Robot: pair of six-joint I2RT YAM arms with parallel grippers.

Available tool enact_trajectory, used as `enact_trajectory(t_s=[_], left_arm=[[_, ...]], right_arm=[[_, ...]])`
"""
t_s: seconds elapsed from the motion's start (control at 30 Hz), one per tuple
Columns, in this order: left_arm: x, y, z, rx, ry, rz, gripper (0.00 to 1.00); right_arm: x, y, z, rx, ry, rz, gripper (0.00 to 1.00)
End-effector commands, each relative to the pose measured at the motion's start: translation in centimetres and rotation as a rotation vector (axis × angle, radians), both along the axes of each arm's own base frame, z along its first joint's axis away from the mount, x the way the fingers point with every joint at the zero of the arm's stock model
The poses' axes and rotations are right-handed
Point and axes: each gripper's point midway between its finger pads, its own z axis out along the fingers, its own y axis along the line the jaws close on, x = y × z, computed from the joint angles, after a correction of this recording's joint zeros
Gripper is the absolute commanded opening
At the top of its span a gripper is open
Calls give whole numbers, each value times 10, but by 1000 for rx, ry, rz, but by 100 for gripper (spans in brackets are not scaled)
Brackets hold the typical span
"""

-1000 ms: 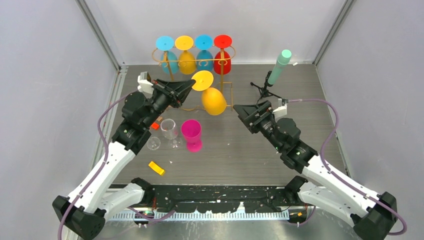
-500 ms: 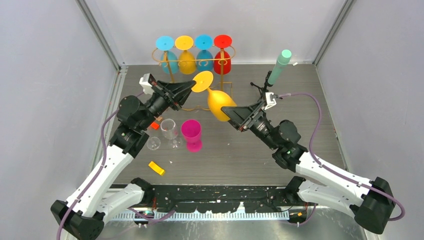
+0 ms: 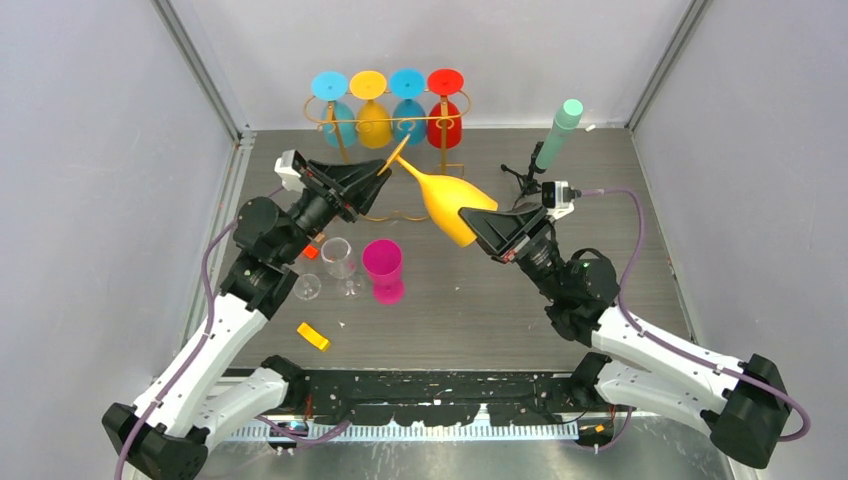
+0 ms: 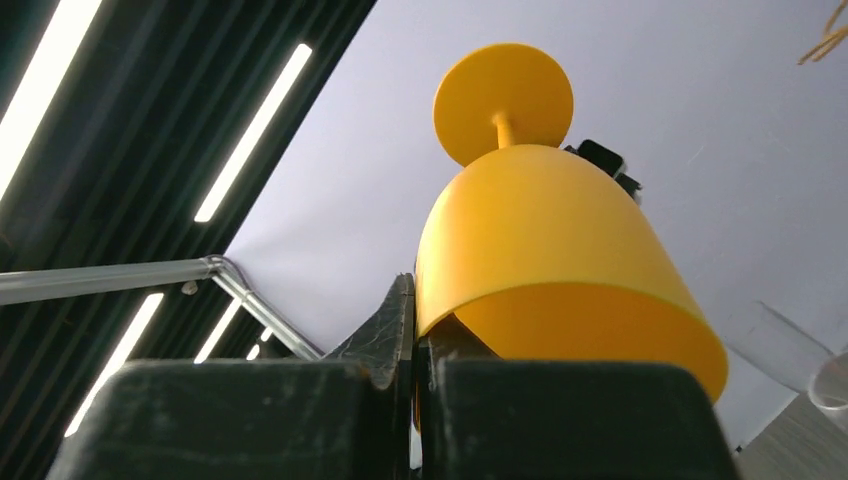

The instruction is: Take the wine glass off the wine glass rack

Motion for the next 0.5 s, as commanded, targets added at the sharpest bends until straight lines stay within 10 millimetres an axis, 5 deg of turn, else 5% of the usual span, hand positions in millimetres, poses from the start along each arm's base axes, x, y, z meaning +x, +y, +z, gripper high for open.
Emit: enact_trajectory(t_s=[0.0,0.23,0.37,0.43,0.47], left_arm=[[-14,-4,12,108,-215,9,36],[-30,21,0,502,-398,155,87],[-33,45,-27,762,-437,244,99],[-43,47,-24,913,-622,237,100],[-47,48,-26,993,-692,216,100]], right_arm=[[14,-1,0,-61,33,-88,0],[36,-13,-23,-315,96,-285,0],[49,-27,-44,-512,141,-408,0],[52,-29,-71,-689,173,-426,0],[52,-30,-67,-721,167,-430,0]])
